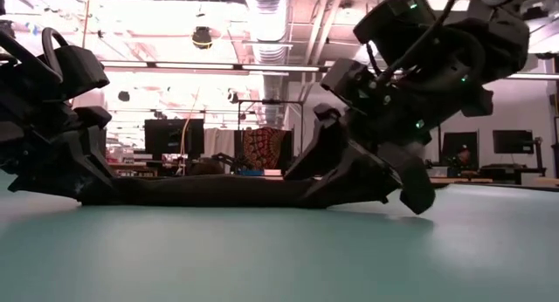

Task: Roll towel
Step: Roll the black towel

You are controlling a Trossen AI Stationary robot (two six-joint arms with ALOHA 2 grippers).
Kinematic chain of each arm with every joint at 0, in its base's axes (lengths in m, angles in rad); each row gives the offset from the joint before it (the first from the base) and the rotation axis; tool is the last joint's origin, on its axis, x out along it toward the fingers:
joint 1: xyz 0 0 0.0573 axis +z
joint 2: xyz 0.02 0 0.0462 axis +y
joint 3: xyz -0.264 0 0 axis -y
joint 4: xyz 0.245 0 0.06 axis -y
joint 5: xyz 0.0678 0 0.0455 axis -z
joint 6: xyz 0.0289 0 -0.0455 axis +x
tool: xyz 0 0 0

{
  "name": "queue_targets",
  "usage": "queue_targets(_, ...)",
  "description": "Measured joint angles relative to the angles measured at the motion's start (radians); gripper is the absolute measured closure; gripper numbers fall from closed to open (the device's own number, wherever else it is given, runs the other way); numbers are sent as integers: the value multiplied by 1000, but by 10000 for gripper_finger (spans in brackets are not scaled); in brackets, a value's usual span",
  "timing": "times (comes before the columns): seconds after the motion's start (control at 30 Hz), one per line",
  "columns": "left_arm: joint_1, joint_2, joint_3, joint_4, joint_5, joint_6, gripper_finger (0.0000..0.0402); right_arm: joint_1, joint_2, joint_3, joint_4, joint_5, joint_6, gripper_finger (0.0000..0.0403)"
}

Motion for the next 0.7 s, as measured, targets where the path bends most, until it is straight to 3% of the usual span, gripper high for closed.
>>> queue_targets(0.23,0,0,0,3,3,36,390,-60,78,2,7,-31,119,161)
queue_targets(0.6,1,-11,-6,40,-3,109,391,-58,118,4,17,23,235,371)
queue_targets(0.7,3,-41,8,19,15,109,391,-39,88,3,-4,36,264,380)
